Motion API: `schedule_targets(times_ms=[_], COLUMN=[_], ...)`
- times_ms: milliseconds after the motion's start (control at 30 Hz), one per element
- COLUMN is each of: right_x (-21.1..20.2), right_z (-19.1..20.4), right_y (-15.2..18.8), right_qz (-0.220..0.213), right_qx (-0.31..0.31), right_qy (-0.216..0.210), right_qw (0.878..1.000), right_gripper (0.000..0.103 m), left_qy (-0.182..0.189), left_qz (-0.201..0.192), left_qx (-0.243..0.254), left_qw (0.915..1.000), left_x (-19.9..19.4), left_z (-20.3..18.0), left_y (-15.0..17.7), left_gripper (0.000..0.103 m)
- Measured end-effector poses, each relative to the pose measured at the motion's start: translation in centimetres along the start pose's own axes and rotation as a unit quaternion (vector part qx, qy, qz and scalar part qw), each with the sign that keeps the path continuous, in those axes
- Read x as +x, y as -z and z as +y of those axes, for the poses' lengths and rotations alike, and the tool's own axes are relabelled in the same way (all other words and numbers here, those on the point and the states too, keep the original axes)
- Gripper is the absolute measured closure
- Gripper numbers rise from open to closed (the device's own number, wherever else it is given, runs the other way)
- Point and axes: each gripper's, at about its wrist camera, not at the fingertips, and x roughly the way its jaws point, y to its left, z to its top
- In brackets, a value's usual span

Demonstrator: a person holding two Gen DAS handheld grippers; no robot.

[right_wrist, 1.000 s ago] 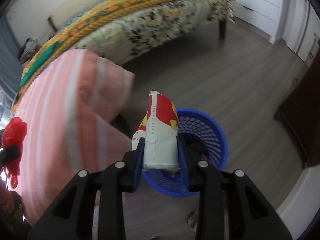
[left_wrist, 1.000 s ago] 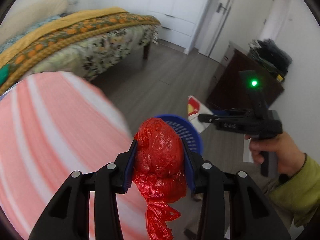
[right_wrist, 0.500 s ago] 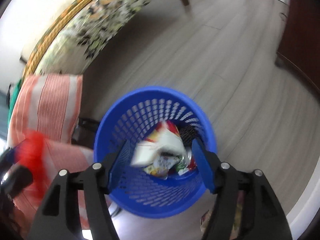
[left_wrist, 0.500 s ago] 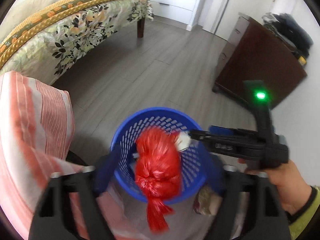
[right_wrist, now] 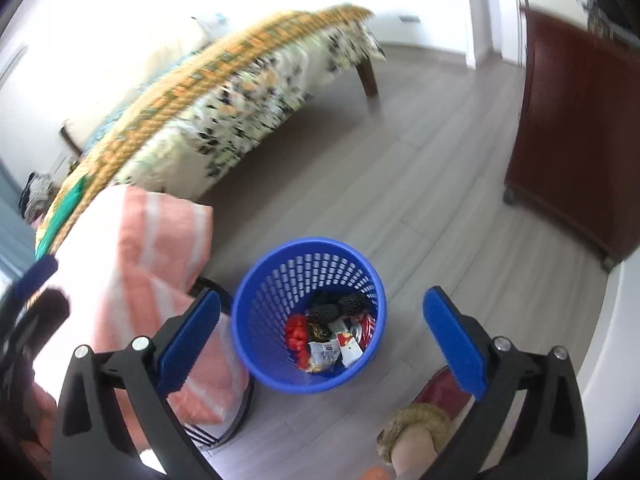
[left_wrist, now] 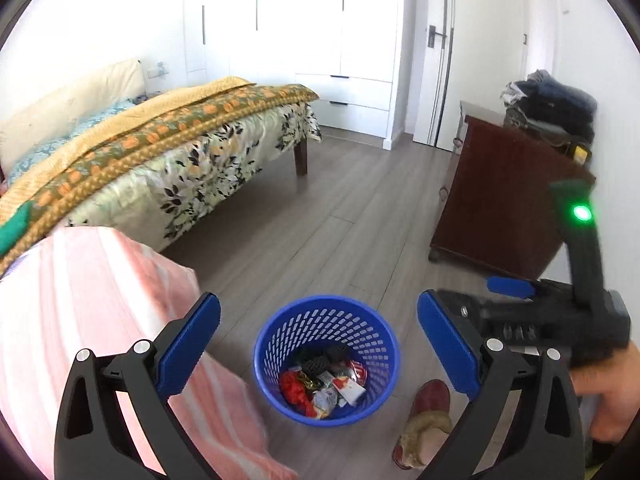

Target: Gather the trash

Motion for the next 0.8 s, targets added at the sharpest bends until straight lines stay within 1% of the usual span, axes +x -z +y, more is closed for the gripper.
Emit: schedule_targets(times_ms=[67,100,133,167,200,267,333,367,467,567,667,800], right_x=[-2.2,-3.1,-4.6,-5.4,-6.0,-6.6,-7.2,-7.4,-8.1,-8.7,-9.1,-9.3], right_z=[1.3,1.9,2.3,2.5,2.4,1.9,2.1,2.4,3.6,4.5,5.2,6.0], right_y=[1.0,1.4,2.1,2.6,3.0,3.8,4.5,4.8,5.9,6.7,7.1,7.3], right_qz=[-0.021,-0.035,-0.059,-0.071,-0.073,-0.055,-0.052,-0.049,-0.045,-0.04,-0.04,-0.04], right_qx=[-0.027,-0.035,-0.037,-0.028,-0.013,0.015,0.02,0.014,-0.001,-0.013,-0.023,-0.036], right_qy=[0.023,0.037,0.051,0.05,0.044,0.033,0.051,0.06,0.064,0.078,0.086,0.092], right_qw=[0.999,0.998,0.996,0.996,0.996,0.998,0.997,0.997,0.997,0.996,0.995,0.994], right_gripper=[0.005,0.005,0.005,0.005,0.005,0.005,0.005,0.005,0.005,0.005,0.005,0.005], left_qy=[-0.013,-0.016,-0.022,-0.028,-0.027,-0.016,-0.016,-0.018,-0.025,-0.034,-0.032,-0.033], left_qz=[-0.013,-0.031,-0.039,-0.039,-0.034,-0.024,-0.014,-0.01,0.006,0.023,0.038,0.044], left_qx=[0.005,0.01,0.015,0.021,0.023,0.014,0.001,-0.002,0.002,0.005,0.001,-0.004], left_qw=[0.9998,0.9994,0.9989,0.9986,0.9988,0.9995,0.9998,0.9998,0.9997,0.9992,0.9988,0.9985], left_x=[-1.9,-2.8,-3.3,-3.6,-3.9,-4.2,-4.8,-5.0,-5.4,-5.5,-5.3,-5.4], left_z=[-0.5,-0.7,-0.8,-1.0,-1.0,-0.6,-0.2,-0.2,-0.3,-0.1,0.2,0.6], left_y=[0.5,0.6,0.5,0.6,0.6,0.6,0.7,0.8,1.2,1.5,1.7,2.0], left_gripper=[0.005,0.005,0.005,0.005,0.005,0.005,0.005,0.005,0.005,0.005,0.005,0.005])
